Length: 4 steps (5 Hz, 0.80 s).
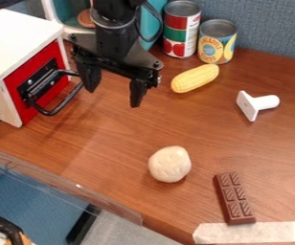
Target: Open the drawer
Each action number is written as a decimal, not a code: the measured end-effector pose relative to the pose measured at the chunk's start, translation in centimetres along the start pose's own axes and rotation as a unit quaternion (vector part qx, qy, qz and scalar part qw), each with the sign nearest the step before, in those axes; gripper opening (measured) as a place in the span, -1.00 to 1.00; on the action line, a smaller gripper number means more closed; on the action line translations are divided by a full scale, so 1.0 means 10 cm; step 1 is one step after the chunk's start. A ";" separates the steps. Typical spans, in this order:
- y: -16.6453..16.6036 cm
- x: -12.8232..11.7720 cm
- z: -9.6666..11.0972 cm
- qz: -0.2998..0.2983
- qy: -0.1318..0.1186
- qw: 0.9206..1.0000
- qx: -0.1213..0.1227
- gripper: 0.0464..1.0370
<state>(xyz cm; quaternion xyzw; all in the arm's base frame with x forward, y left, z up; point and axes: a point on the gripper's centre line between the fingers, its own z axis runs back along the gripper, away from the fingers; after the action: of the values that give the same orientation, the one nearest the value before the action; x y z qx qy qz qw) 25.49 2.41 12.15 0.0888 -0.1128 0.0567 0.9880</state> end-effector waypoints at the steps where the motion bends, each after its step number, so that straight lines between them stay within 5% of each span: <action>1: -0.01 -0.04 -0.06 -0.003 0.012 1.000 0.001 0.92; 4: 0.42 -0.04 -0.50 0.011 0.057 0.998 0.031 0.92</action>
<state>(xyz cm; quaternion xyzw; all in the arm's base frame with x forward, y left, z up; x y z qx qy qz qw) 25.58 7.43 7.98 0.1148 -0.0553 0.0763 0.9889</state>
